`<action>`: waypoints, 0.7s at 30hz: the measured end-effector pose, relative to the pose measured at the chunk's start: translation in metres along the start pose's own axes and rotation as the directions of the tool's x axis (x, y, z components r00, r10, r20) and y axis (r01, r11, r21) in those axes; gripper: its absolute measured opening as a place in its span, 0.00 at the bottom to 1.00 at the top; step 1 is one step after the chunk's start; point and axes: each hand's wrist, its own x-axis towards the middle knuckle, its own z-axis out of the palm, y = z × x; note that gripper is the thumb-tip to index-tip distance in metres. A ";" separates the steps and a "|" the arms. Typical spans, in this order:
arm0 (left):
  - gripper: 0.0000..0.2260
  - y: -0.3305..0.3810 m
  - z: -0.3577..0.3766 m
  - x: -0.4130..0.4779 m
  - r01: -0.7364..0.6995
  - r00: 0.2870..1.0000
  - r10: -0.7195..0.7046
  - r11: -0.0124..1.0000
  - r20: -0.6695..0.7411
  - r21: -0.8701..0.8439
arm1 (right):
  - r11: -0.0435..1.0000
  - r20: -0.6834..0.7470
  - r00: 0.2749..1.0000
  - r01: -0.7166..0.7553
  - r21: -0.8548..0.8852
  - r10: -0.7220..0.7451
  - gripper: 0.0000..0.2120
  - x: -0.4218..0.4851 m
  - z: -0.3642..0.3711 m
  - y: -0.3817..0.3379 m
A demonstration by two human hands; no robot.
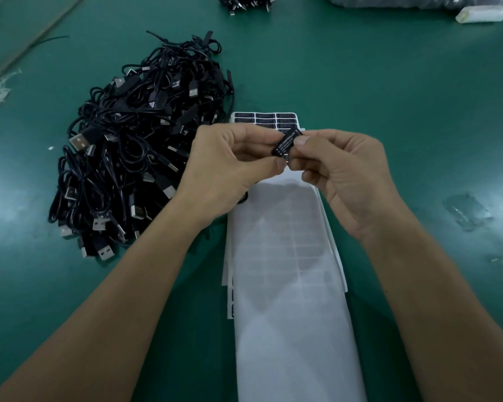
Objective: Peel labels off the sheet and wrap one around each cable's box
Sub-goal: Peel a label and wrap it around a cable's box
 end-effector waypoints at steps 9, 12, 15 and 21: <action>0.14 0.000 0.000 -0.001 -0.017 0.999 0.018 1.000 0.040 -0.012 | 1.000 -0.011 1.000 0.015 -0.015 -0.015 0.09 0.000 0.000 0.000; 0.14 0.000 0.000 0.000 0.001 0.999 0.000 1.000 0.039 -0.011 | 1.000 -0.014 1.000 0.021 -0.020 -0.022 0.09 0.000 0.000 0.001; 0.14 0.000 -0.001 0.000 0.011 0.999 -0.010 1.000 0.033 -0.013 | 1.000 -0.012 1.000 0.021 -0.020 -0.021 0.09 0.001 0.000 0.001; 0.15 -0.002 -0.001 0.001 0.027 0.999 -0.026 1.000 0.029 -0.006 | 0.999 -0.007 1.000 0.030 -0.034 -0.030 0.07 0.001 -0.001 0.003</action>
